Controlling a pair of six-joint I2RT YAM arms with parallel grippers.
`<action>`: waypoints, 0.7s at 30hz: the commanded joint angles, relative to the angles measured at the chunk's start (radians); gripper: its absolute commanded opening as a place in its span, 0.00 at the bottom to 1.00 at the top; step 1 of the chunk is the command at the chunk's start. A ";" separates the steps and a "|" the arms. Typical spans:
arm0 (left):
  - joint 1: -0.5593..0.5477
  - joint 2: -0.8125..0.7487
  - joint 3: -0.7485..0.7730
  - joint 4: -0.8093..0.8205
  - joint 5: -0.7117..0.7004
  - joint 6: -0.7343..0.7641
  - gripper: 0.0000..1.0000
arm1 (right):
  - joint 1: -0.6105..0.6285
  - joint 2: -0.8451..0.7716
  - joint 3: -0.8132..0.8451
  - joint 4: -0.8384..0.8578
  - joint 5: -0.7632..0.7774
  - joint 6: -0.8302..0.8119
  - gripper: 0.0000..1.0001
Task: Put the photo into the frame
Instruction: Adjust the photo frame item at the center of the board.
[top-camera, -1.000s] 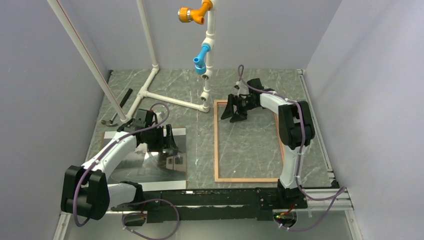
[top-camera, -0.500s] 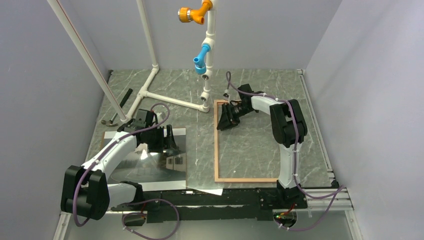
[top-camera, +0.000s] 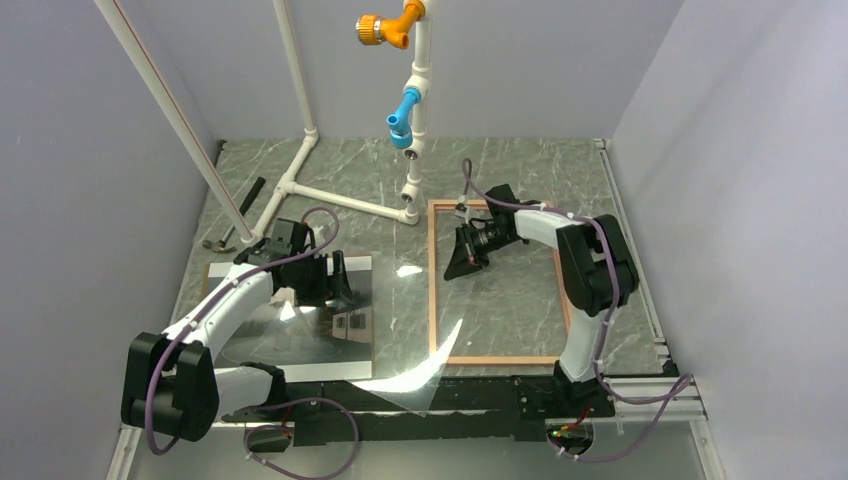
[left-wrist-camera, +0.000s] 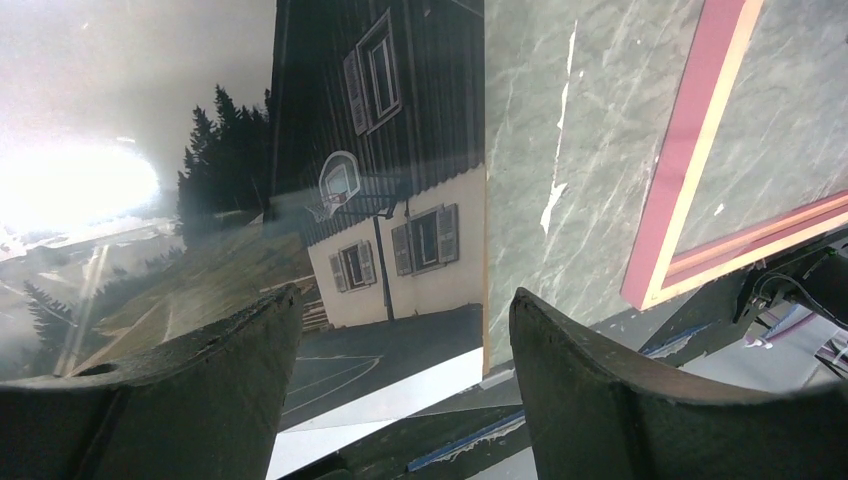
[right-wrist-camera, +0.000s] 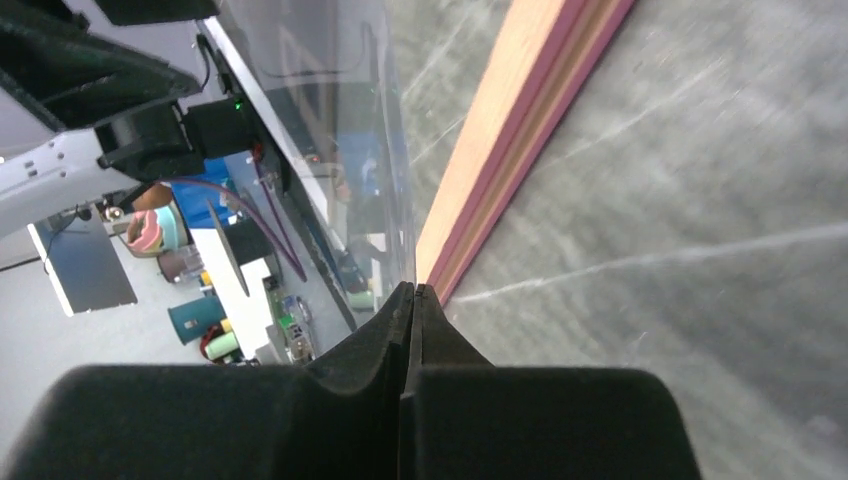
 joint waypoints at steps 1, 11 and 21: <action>-0.005 -0.041 0.036 -0.006 0.022 0.016 0.79 | 0.001 -0.174 -0.097 0.097 0.009 0.081 0.00; -0.009 -0.055 0.029 0.009 0.019 -0.015 0.78 | -0.136 -0.519 -0.314 0.130 0.251 0.257 0.00; -0.011 -0.100 0.021 -0.007 -0.039 -0.072 0.79 | -0.212 -0.844 -0.412 -0.112 0.409 0.268 0.33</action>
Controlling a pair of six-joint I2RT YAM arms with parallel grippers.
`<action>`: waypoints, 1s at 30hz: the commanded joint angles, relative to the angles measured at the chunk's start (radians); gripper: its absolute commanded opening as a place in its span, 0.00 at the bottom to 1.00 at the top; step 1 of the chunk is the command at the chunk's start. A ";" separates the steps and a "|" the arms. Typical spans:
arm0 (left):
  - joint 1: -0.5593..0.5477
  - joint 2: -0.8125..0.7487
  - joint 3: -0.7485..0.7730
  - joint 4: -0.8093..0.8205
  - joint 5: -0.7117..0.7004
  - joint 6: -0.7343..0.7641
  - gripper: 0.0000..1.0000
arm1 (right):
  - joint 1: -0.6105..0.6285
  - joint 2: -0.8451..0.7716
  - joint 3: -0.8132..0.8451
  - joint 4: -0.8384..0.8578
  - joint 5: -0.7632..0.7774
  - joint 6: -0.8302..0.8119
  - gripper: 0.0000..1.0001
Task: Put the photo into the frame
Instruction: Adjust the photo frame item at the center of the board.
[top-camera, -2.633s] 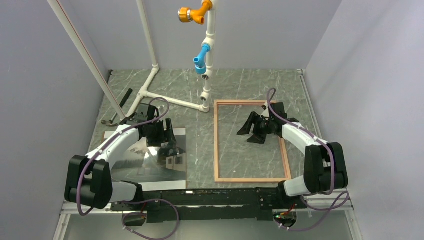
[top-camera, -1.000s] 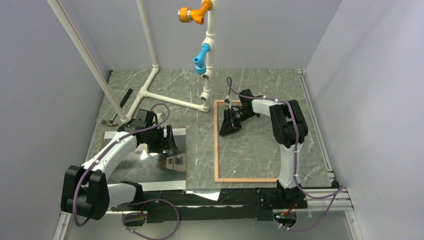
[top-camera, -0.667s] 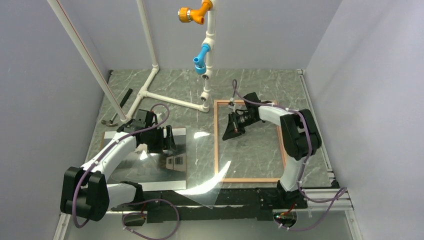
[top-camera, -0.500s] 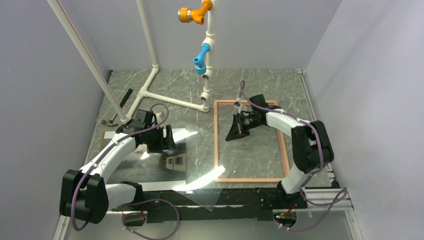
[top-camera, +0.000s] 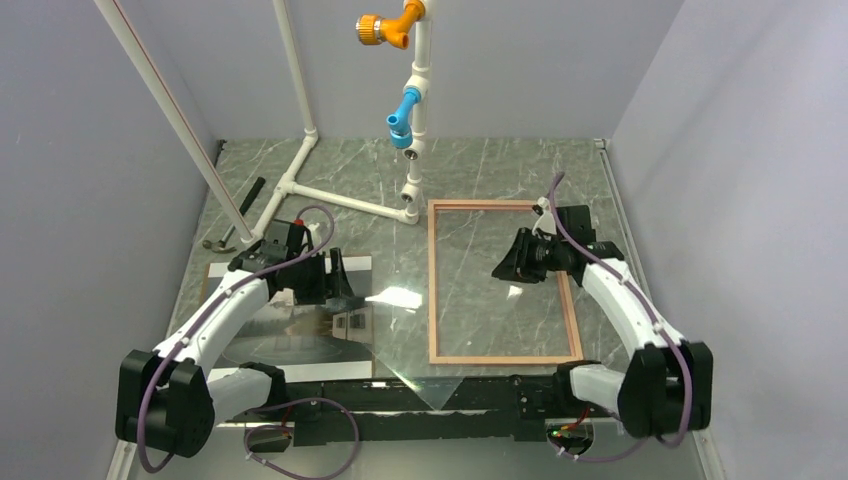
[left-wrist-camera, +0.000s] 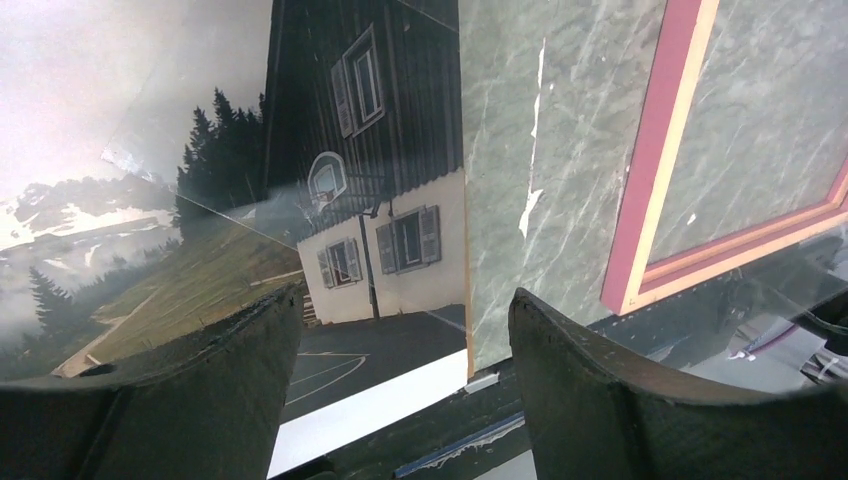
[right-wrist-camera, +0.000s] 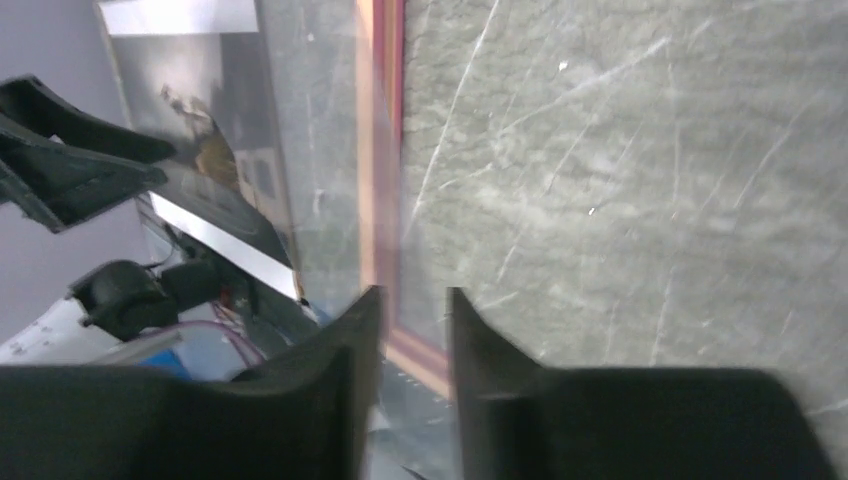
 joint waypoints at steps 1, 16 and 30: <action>-0.003 -0.032 0.016 -0.001 -0.038 -0.049 0.79 | -0.001 -0.122 -0.020 -0.134 0.050 0.001 0.48; -0.003 -0.091 -0.138 0.016 -0.075 -0.167 0.81 | 0.006 0.048 0.109 -0.011 0.072 -0.020 0.93; -0.009 -0.103 -0.272 0.135 0.009 -0.260 0.80 | 0.238 0.585 0.427 0.049 0.048 -0.060 0.90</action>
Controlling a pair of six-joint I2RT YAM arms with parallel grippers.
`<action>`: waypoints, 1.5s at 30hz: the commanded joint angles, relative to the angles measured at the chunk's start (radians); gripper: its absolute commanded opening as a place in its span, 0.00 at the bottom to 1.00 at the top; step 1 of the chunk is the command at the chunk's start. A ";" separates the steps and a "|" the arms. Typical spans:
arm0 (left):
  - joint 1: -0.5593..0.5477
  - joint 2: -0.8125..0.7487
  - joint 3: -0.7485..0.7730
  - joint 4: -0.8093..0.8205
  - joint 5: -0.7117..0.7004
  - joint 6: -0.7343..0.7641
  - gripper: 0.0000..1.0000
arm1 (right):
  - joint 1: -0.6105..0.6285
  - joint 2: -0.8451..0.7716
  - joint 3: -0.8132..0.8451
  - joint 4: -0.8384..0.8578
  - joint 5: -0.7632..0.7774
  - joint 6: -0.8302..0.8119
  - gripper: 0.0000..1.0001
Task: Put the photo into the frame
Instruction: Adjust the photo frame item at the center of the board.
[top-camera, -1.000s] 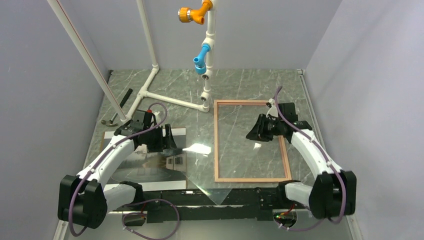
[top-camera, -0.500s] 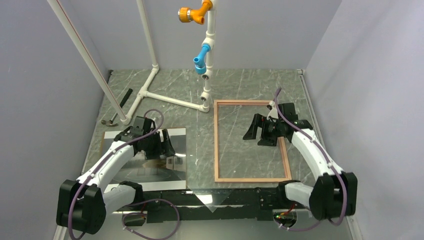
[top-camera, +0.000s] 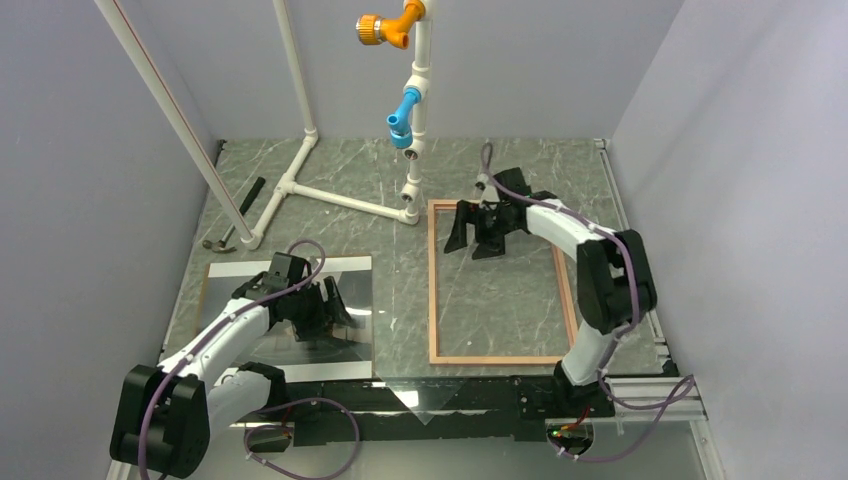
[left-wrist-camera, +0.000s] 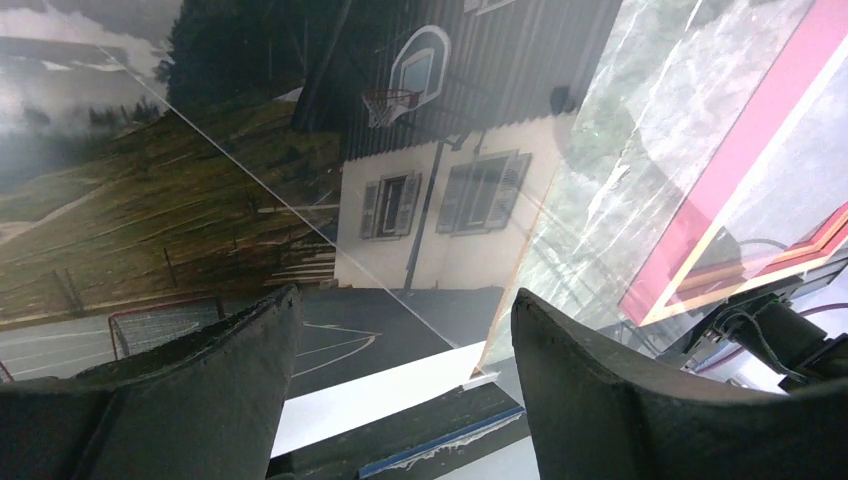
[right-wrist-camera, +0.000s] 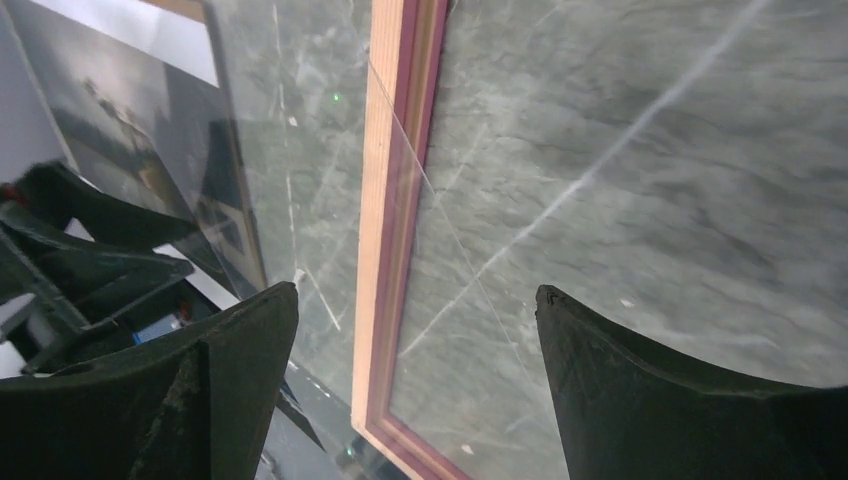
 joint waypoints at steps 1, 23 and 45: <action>-0.004 0.002 -0.015 0.075 0.025 -0.033 0.80 | 0.069 0.079 0.046 0.006 -0.018 -0.029 0.90; -0.005 0.087 0.047 0.163 0.010 -0.034 0.80 | 0.256 -0.070 -0.188 -0.009 -0.033 0.053 0.88; -0.005 0.088 0.080 0.087 -0.080 0.019 0.82 | 0.259 -0.161 -0.259 0.017 0.050 0.104 0.97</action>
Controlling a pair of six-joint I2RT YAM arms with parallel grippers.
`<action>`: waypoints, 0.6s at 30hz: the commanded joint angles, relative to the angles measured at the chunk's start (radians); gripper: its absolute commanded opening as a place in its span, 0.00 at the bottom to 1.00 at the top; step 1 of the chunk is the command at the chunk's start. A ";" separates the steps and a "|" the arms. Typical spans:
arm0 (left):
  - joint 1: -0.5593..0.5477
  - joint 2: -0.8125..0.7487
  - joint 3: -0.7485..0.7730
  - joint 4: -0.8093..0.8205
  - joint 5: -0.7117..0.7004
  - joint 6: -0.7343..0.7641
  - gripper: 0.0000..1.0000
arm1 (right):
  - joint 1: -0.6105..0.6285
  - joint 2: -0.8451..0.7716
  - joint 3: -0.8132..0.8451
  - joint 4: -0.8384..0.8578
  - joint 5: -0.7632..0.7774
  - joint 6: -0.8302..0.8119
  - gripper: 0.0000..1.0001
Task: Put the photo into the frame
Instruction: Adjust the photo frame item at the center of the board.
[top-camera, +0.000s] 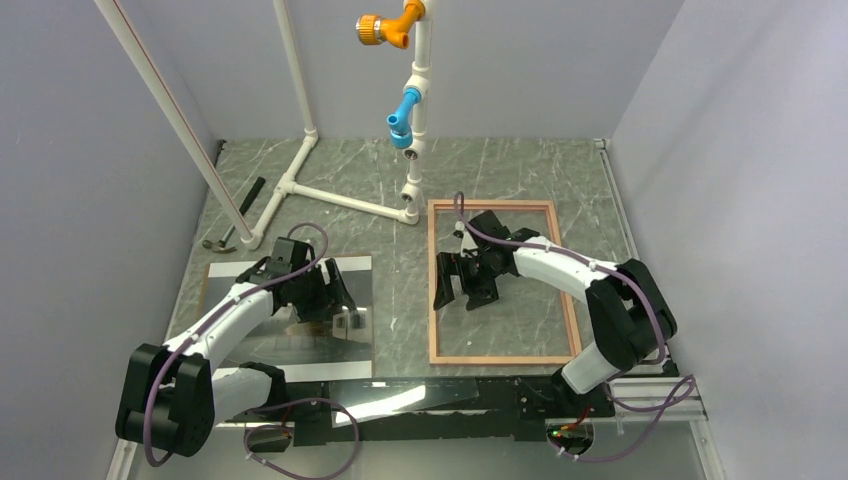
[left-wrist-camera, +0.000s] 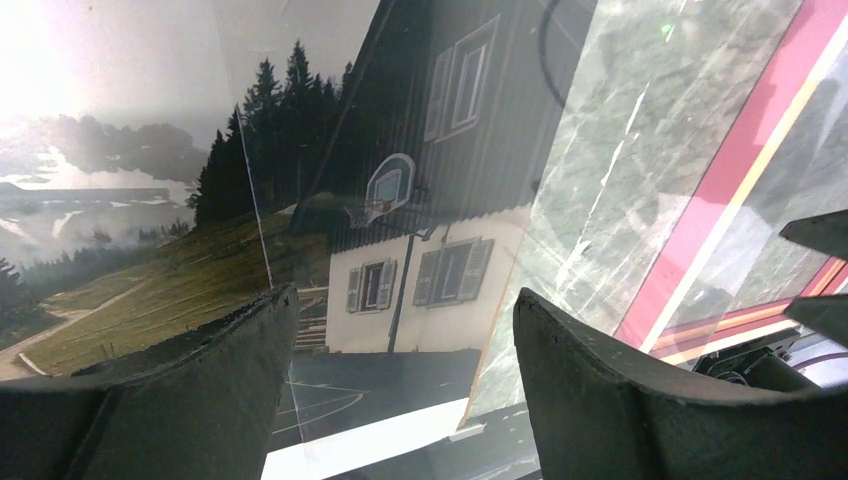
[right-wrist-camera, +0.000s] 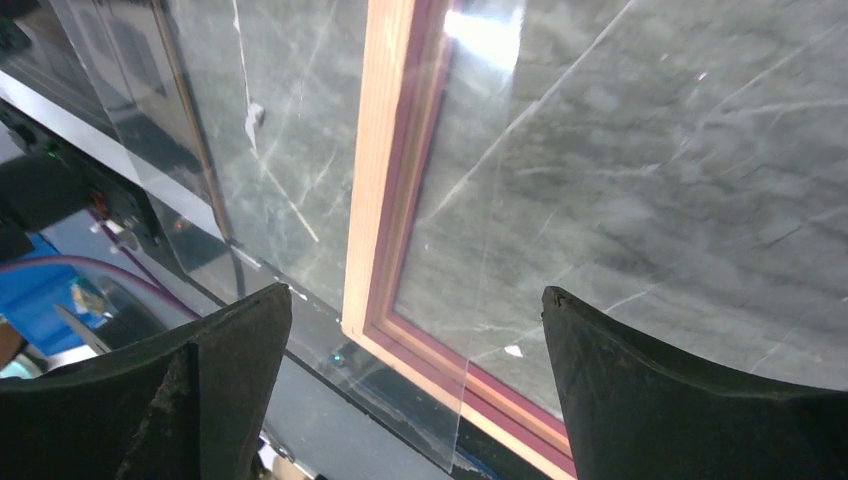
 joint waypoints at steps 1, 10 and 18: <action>-0.002 -0.009 -0.020 0.006 -0.008 0.022 0.82 | -0.046 0.025 -0.005 0.093 -0.069 0.015 0.97; -0.003 -0.004 0.006 -0.033 -0.023 0.064 0.82 | -0.173 0.051 -0.039 0.212 -0.203 0.029 0.96; -0.003 -0.004 -0.024 -0.014 0.019 0.066 0.81 | -0.205 0.115 -0.052 0.290 -0.339 0.012 0.94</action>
